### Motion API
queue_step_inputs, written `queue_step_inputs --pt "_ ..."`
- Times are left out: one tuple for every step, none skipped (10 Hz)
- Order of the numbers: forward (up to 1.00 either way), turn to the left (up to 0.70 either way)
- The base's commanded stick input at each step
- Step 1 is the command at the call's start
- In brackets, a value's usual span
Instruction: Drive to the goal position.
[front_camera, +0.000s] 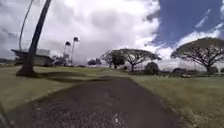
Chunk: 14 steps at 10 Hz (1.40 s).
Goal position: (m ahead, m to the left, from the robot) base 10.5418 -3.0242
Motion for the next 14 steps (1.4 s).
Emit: queue_step_inputs --pt "0.70 0.00" --pt "0.70 0.00" --pt "0.70 0.01" --pt "0.70 0.03" --pt "0.70 0.02" --pt "0.70 0.02" --pt "0.70 0.02" --pt "0.70 0.02" --pt "0.70 0.02" --pt "0.70 0.02" --pt "0.70 0.01" --pt "0.70 0.01" --pt "0.70 0.00" --pt "0.70 0.00"
